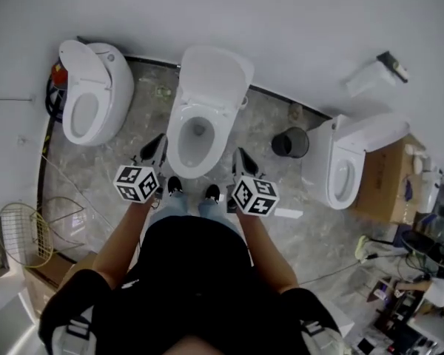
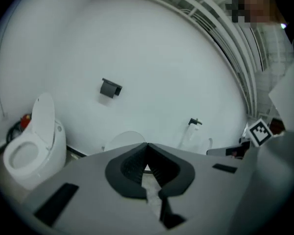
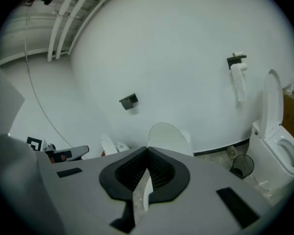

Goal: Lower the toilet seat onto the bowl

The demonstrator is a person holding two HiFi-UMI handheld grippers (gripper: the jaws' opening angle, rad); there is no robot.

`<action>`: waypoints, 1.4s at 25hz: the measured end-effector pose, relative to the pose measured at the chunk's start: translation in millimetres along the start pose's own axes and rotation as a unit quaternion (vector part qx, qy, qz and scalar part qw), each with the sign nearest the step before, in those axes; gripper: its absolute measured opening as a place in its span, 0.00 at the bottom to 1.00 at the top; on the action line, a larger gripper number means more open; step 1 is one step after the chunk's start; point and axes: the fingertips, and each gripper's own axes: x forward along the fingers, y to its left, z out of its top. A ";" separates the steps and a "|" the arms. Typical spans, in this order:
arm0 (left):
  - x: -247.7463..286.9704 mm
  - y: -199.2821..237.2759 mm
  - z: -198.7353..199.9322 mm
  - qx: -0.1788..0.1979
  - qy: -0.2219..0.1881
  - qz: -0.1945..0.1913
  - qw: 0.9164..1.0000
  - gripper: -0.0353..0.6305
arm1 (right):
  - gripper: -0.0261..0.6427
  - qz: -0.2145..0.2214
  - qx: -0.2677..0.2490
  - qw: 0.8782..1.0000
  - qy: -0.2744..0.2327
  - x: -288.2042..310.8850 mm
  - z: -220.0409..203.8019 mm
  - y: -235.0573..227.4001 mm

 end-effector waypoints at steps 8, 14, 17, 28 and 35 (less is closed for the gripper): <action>-64.7 -69.8 100.2 0.119 -0.097 0.026 0.988 0.06 | 0.07 -0.038 -0.085 0.983 -0.161 -94.5 91.0 27.1; -89.1 -93.7 137.9 0.160 -0.144 0.026 0.976 0.06 | 0.07 -0.049 -0.154 0.958 -0.238 -128.0 120.4 53.5; -90.7 -96.6 140.1 0.171 -0.151 0.022 0.973 0.06 | 0.07 -0.046 -0.163 0.955 -0.243 -128.1 121.0 59.7; -99.9 -108.8 141.5 0.203 -0.153 0.020 0.967 0.06 | 0.07 -0.044 -0.216 0.939 -0.263 -134.2 121.2 79.2; -101.7 -107.8 139.8 0.202 -0.151 0.021 0.967 0.06 | 0.07 -0.049 -0.233 0.933 -0.272 -138.3 124.3 83.8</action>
